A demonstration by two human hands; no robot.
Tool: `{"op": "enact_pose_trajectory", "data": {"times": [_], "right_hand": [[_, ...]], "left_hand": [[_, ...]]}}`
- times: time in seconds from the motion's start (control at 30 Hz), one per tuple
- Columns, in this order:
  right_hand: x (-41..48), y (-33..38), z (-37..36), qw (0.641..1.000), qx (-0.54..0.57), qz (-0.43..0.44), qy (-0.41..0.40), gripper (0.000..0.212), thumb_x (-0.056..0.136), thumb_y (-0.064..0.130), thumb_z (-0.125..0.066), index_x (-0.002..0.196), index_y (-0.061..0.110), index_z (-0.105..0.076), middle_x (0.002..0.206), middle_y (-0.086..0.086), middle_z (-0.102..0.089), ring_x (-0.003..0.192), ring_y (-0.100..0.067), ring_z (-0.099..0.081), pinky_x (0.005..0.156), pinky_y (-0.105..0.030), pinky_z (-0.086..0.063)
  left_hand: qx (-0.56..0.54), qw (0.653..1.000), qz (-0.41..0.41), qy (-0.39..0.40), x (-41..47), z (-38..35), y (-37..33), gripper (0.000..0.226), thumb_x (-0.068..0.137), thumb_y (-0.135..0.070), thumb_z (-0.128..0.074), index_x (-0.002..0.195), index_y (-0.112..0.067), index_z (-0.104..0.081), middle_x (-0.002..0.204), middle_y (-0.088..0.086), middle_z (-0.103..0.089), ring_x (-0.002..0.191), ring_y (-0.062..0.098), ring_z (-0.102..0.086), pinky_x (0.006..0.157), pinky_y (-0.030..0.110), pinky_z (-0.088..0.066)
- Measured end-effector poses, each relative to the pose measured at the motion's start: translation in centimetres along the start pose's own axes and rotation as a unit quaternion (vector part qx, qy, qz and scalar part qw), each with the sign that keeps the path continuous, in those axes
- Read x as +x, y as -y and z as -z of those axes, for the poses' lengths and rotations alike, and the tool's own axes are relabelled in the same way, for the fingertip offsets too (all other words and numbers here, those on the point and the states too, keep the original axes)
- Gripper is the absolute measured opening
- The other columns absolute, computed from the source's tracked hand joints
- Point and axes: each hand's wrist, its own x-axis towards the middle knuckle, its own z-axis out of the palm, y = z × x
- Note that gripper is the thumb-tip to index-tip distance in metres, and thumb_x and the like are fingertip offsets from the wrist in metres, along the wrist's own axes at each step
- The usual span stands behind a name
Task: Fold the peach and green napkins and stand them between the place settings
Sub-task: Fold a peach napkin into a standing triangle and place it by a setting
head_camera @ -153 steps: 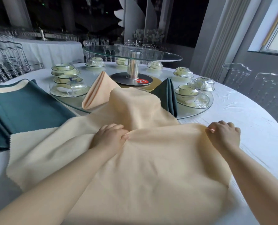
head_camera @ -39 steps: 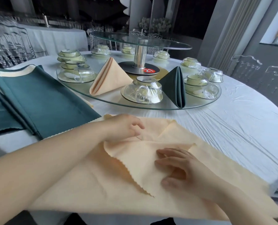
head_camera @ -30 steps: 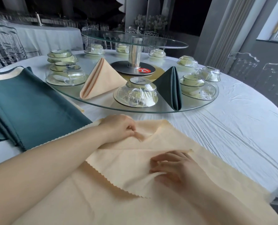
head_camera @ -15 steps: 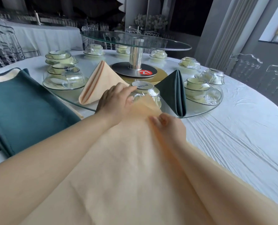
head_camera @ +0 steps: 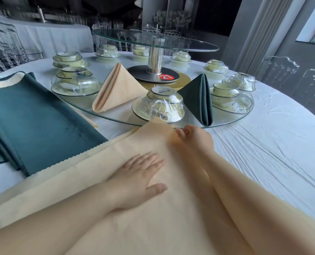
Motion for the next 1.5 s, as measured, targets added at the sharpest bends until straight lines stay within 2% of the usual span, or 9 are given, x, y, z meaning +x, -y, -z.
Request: {"op": "enact_pose_trajectory", "data": {"times": [0.13, 0.43, 0.7, 0.83, 1.07, 1.17, 1.27, 1.37, 1.5], "right_hand": [[-2.6, -3.0, 2.8, 0.999, -0.002, -0.017, 0.042, 0.029, 0.09, 0.033, -0.05, 0.113, 0.017, -0.054, 0.105, 0.001, -0.063, 0.105, -0.021, -0.053, 0.092, -0.03, -0.033], [-11.8, -9.5, 7.2, 0.994, -0.095, 0.042, 0.031, 0.025, 0.09, 0.025, -0.047, 0.112, 0.019, -0.058, 0.115, 0.003, -0.061, 0.112, -0.019, -0.052, 0.09, -0.025, -0.033], [-15.9, -6.9, 3.2, 0.977, -0.109, 0.17, -0.069, 0.034, 0.077, 0.038, -0.039, 0.085, 0.022, -0.067, 0.092, 0.008, -0.069, 0.084, -0.013, -0.068, 0.071, -0.026, -0.054], [-15.7, -6.9, 2.8, 0.978, -0.102, 0.167, -0.074, 0.034, 0.078, 0.037, -0.039, 0.086, 0.02, -0.067, 0.093, 0.006, -0.069, 0.086, -0.016, -0.068, 0.073, -0.03, -0.053], [-16.2, -7.8, 2.6, 0.978, -0.053, 0.174, -0.102, 0.036, 0.078, 0.038, -0.041, 0.088, 0.018, -0.069, 0.098, 0.001, -0.07, 0.093, -0.021, -0.067, 0.086, -0.031, -0.045], [-17.0, -10.0, 4.0, 0.969, 0.023, 0.116, -0.215, 0.037, 0.078, 0.037, -0.046, 0.091, 0.011, -0.069, 0.102, -0.009, -0.067, 0.101, -0.022, -0.057, 0.092, -0.027, -0.039], [-18.0, -13.9, 6.7, 0.933, 0.176, -0.103, -0.296, 0.044, 0.077, 0.038, -0.053, 0.103, 0.002, -0.061, 0.106, -0.012, -0.054, 0.1, -0.031, -0.052, 0.083, -0.026, -0.033], [-19.0, -18.4, 8.3, 0.843, 0.343, -0.344, -0.231, 0.06, 0.075, 0.05, -0.056, 0.114, 0.006, -0.051, 0.115, -0.014, -0.052, 0.097, -0.032, -0.055, 0.078, -0.035, -0.043], [-19.8, -20.1, 9.0, 0.791, 0.464, -0.384, -0.107, 0.025, 0.09, 0.041, -0.049, 0.081, 0.017, -0.053, 0.066, -0.002, -0.054, 0.043, -0.013, -0.046, 0.034, -0.013, -0.032]], "left_hand": [[0.01, 1.0, 0.006, 0.014, 0.3, 0.4, 0.1, 0.136, 0.021, -0.079, 0.041, 0.145, -0.032, 0.008, 0.153, -0.01, 0.016, 0.137, -0.001, 0.019, 0.1, 0.016, 0.02], [0.031, 0.999, 0.011, 0.021, 0.9, 1.1, -0.2, 0.142, 0.017, -0.083, 0.038, 0.146, -0.031, 0.006, 0.154, -0.008, 0.015, 0.14, 0.004, 0.014, 0.098, 0.011, 0.014], [0.052, 0.997, 0.048, -0.011, 0.2, 1.7, -1.6, 0.068, 0.089, -0.063, -0.013, 0.146, -0.03, 0.0, 0.155, -0.008, 0.01, 0.142, 0.008, 0.007, 0.11, 0.021, 0.007], [0.0, 1.0, 0.003, -0.024, -2.9, 0.6, -5.0, 0.133, 0.027, -0.084, 0.036, 0.145, -0.034, 0.001, 0.142, -0.026, 0.01, 0.139, -0.001, 0.009, 0.098, 0.008, 0.013], [0.024, 1.0, -0.007, -0.008, -3.6, -2.2, -6.3, 0.134, 0.023, -0.073, 0.047, 0.144, -0.033, 0.01, 0.134, -0.025, 0.023, 0.118, -0.01, 0.028, 0.093, 0.01, 0.024], [0.025, 1.0, -0.011, 0.0, -3.7, -2.0, -6.3, 0.133, 0.024, -0.075, 0.045, 0.144, -0.035, 0.007, 0.13, -0.026, 0.026, 0.119, -0.011, 0.028, 0.091, 0.008, 0.027], [0.025, 1.0, -0.011, 0.006, -3.9, -1.8, -6.5, 0.133, 0.023, -0.076, 0.045, 0.144, -0.035, 0.007, 0.13, -0.026, 0.026, 0.119, -0.011, 0.027, 0.083, 0.004, 0.033], [0.03, 1.0, -0.006, 0.002, -4.1, -1.6, -6.7, 0.135, 0.022, -0.075, 0.046, 0.144, -0.035, 0.005, 0.13, -0.027, 0.023, 0.12, -0.011, 0.025, 0.089, 0.007, 0.028], [0.027, 1.0, -0.002, -0.001, -4.0, -1.5, -6.8, 0.136, 0.02, -0.075, 0.046, 0.144, -0.036, 0.006, 0.145, -0.023, 0.019, 0.119, -0.011, 0.024, 0.091, 0.008, 0.022]]}}
